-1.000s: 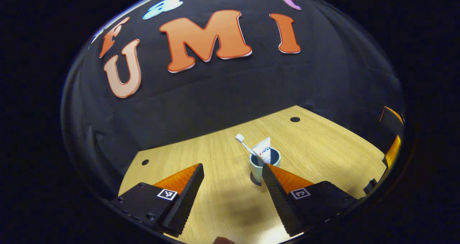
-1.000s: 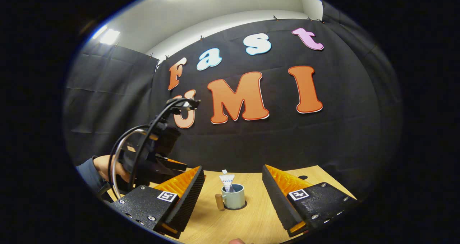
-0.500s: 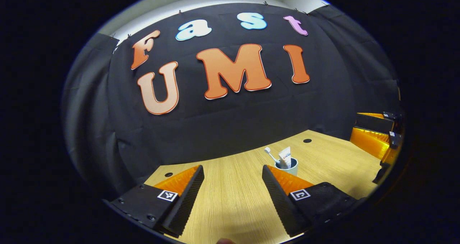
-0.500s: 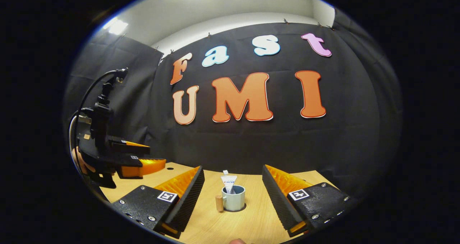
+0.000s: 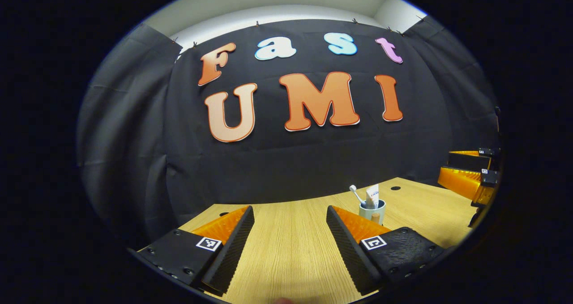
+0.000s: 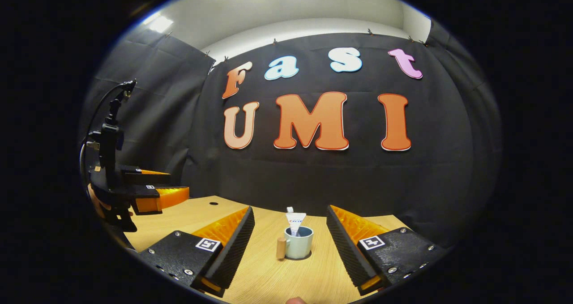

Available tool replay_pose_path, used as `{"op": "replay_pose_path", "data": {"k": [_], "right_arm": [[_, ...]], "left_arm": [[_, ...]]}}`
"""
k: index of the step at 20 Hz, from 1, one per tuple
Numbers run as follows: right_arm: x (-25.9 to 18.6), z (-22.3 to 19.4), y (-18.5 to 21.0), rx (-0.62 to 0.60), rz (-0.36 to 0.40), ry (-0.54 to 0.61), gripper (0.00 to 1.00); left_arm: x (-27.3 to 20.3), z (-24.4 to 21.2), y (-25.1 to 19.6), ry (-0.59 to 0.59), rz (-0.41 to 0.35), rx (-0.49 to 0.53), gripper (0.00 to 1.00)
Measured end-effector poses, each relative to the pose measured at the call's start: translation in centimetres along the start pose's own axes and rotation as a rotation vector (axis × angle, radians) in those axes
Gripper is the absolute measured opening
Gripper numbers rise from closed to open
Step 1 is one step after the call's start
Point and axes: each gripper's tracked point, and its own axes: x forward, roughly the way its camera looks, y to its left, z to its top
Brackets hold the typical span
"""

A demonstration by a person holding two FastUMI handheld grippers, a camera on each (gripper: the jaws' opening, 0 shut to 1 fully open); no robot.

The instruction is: Put the toothbrush and toothpaste on the desktop into the cup, then pick up the cup and place it on the coaster on the desktop.

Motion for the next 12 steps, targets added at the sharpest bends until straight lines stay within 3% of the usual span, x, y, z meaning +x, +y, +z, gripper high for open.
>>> {"op": "replay_pose_path", "data": {"k": [3, 12], "right_arm": [[0.2, -0.2, 0.5, 0.018, 0.0, -0.003, 0.97], [1.0, -0.8, 1.3, -0.056, -0.002, -0.008, 0.97]], "left_arm": [[-0.8, 0.0, 1.5, -0.049, 0.064, 0.001, 0.97], [0.2, -2.3, 0.7, 0.003, 0.074, -0.051, 0.97]]}}
